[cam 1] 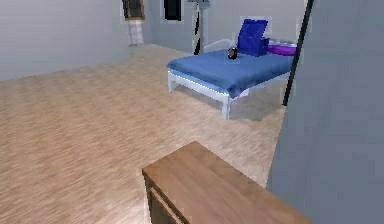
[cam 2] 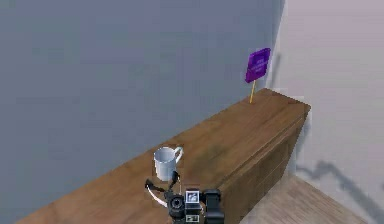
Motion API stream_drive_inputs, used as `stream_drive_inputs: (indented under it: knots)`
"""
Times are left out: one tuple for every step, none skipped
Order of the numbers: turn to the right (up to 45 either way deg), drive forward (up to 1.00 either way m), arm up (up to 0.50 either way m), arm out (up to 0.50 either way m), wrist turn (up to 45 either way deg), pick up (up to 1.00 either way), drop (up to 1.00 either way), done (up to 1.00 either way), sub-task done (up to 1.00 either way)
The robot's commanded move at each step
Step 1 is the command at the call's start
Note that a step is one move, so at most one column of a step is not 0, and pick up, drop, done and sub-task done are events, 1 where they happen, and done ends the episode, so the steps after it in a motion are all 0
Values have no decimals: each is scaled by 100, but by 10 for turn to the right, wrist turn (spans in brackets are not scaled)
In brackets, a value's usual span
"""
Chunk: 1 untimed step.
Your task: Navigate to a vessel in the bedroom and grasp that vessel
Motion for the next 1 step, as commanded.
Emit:
stream_drive_inputs:
  knots:
    - [0, 0, 0, 0, 0, 0, 0, 100, 0]
